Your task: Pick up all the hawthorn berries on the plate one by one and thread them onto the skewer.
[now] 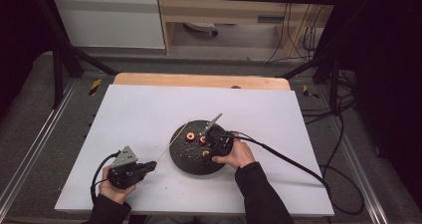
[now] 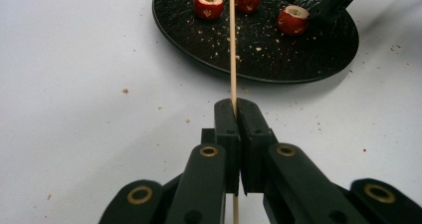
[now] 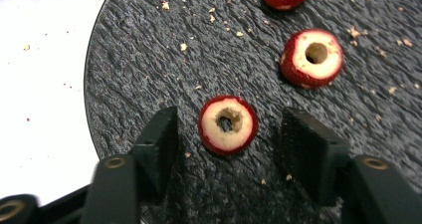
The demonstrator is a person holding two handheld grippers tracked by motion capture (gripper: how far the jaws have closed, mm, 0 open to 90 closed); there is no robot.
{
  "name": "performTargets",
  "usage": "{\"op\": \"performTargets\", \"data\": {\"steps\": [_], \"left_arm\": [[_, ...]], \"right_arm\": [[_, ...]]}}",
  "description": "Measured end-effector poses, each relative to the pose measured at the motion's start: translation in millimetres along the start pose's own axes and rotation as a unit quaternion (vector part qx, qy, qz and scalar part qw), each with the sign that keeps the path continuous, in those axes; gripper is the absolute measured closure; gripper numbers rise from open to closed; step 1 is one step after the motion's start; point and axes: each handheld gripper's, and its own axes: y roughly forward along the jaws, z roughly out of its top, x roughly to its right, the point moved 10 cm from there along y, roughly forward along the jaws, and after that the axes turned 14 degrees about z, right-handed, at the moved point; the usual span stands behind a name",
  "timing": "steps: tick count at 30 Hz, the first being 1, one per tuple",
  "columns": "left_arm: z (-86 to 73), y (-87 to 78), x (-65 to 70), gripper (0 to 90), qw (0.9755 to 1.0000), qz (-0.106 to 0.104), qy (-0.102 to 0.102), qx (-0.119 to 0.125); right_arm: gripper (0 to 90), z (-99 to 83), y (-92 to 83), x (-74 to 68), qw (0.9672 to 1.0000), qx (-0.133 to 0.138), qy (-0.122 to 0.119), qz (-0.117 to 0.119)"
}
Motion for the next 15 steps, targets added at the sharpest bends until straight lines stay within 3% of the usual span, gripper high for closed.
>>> {"op": "performTargets", "data": {"steps": [7, 15], "left_arm": [[-0.3, 0.3, 0.0, 87.6, 1.0000, -0.001, 0.000, -0.001], [-0.3, 0.5, 0.0, 87.7, 1.0000, 0.000, 0.000, -0.001]], "right_arm": [[54.1, -0.7, 6.4, 0.5, 0.9993, -0.034, -0.010, 0.006], [60.0, 2.0, 9.0, 0.8, 0.9989, -0.044, -0.014, 0.011]]}}
